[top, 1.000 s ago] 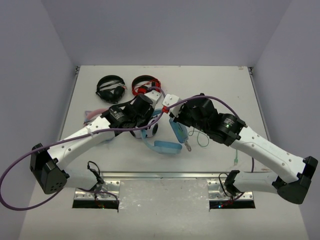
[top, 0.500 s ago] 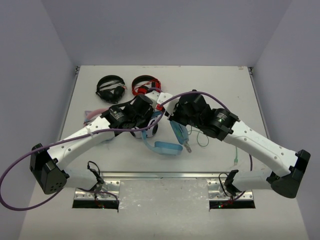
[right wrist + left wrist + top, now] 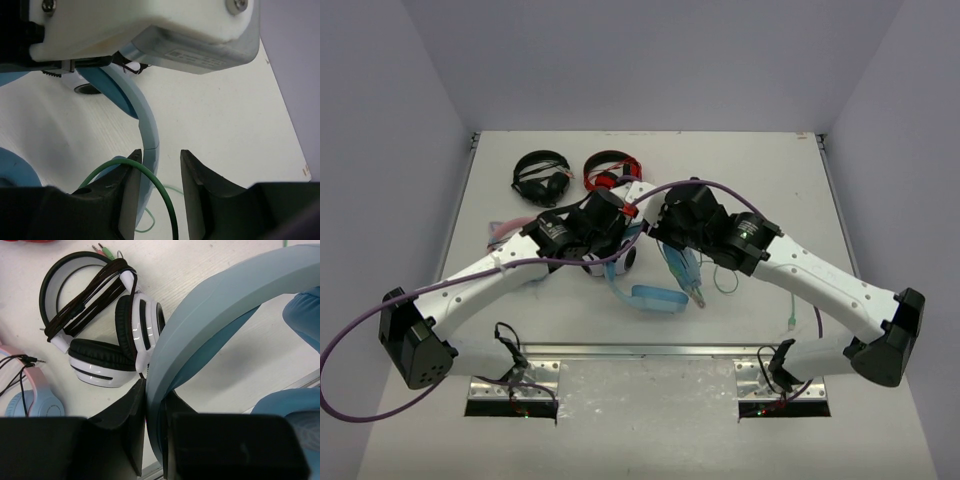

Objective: Wrap the headphones

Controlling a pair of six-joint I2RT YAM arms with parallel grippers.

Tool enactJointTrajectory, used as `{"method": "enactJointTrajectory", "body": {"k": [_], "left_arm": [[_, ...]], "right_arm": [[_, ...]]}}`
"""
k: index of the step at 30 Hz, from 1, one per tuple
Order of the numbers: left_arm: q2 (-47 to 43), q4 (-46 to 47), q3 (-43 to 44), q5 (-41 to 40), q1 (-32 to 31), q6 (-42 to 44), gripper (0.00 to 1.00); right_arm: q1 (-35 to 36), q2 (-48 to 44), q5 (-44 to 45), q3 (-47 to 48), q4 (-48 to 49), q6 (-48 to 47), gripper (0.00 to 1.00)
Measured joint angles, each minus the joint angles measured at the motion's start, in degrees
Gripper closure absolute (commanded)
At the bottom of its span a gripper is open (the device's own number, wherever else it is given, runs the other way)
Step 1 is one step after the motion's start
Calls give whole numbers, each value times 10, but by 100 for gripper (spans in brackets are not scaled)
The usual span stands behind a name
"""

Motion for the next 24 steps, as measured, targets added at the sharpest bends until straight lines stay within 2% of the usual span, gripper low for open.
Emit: {"method": "enactJointTrajectory", "body": {"k": [8, 11, 17, 23, 24], "left_arm": [[-16, 15, -15, 10, 2, 0, 99], [-22, 24, -21, 13, 2, 0, 99], [-34, 33, -28, 26, 2, 2, 99], [-34, 39, -30, 25, 2, 4, 100], [-34, 42, -30, 24, 2, 4, 100]], "right_arm": [[2, 14, 42, 5, 7, 9, 58], [-7, 14, 41, 8, 7, 18, 52], [-25, 14, 28, 11, 4, 36, 46], [-34, 14, 31, 14, 2, 57, 49], [-35, 14, 32, 15, 2, 61, 54]]}}
